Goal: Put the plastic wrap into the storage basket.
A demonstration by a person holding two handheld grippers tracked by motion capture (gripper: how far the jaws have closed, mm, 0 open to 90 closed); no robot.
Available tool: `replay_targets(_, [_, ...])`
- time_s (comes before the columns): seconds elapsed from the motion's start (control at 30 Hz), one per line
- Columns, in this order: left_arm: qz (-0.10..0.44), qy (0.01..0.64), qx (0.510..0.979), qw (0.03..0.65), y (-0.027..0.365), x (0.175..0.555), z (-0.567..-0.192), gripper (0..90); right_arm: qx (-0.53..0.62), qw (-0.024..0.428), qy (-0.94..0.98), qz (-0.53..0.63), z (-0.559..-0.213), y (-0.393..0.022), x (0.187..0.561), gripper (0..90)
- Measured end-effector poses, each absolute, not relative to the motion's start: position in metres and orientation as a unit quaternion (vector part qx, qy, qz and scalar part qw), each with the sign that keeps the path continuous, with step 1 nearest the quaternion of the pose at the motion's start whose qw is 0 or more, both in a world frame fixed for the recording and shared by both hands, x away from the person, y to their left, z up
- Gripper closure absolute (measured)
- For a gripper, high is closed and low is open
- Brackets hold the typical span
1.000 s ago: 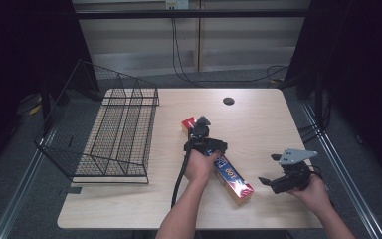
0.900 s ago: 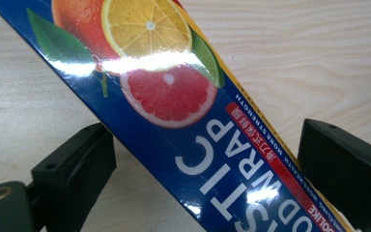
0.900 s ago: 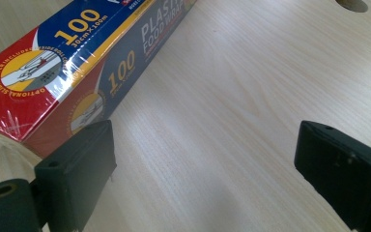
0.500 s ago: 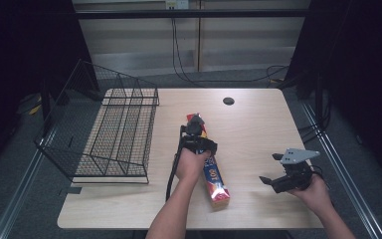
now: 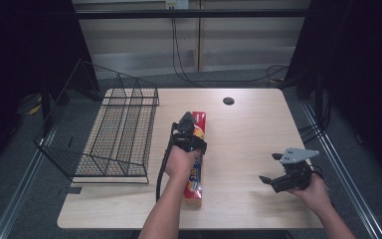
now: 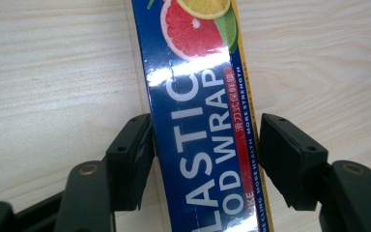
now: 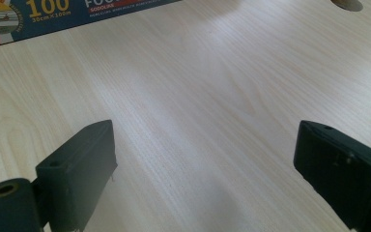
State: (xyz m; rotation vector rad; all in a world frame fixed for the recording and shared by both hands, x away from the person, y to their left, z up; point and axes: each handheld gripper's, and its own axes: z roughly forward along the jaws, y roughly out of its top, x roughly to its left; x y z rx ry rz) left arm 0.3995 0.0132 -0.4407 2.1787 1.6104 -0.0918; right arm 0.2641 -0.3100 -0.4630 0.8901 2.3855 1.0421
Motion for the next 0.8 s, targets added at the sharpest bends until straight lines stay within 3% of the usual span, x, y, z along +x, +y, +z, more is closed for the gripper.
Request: replay_targets(0.8, [-0.011, 0.589, 0.785, 0.192, 0.002, 0.404, -0.441, 39.3, 0.316, 0.195, 0.852, 0.37, -0.463, -0.31, 0.264, 8.2])
